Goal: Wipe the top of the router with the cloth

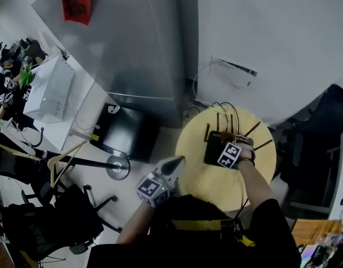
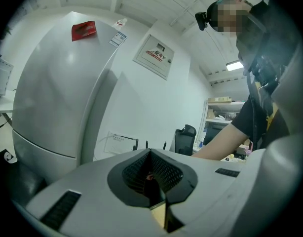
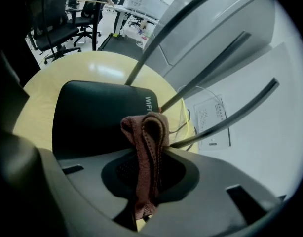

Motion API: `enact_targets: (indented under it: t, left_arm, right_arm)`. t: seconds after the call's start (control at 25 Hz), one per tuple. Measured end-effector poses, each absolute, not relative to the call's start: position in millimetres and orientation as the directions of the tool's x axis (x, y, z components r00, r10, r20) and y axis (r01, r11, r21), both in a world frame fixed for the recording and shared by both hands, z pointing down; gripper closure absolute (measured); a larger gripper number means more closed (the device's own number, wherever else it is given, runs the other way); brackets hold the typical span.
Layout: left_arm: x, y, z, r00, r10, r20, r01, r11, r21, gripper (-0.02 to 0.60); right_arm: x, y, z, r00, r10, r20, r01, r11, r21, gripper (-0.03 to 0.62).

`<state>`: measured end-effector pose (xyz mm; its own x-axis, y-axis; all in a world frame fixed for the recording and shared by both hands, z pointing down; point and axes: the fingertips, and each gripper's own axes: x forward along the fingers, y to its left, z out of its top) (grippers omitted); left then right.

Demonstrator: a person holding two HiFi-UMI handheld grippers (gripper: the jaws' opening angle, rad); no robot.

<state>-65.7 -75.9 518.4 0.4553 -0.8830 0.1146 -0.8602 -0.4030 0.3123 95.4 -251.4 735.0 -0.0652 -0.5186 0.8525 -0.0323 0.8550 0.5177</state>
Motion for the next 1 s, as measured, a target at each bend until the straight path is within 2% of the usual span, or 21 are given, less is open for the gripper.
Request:
enact_targets:
  t: [0.28,0.52,1.0]
  left_arm:
    - [-54.4,-73.1,516.6,0.5,-0.861,0.098,-0.835,-0.448,0.32,0.584]
    - [-40.6,-79.9,511.9,0.559,-0.826,0.069,-0.799,-0.515,0.31,0.584]
    - [-19.3,-88.1,507.7,0.652,-0.755,0.061,-0.736,-0.612,0.289,0.584]
  right_arm:
    - [105.1,-229.1,736.7,-0.042,-0.446,0.894,-0.11,0.892,0.439,0.53]
    - [107.3,-186.9,737.9,-0.069,-0.36,0.93,-0.07,0.932,0.355,0.53]
    - [118.3,-155.8,739.0,-0.1,-0.317,0.943,-0.142,0.943,0.302,0.53]
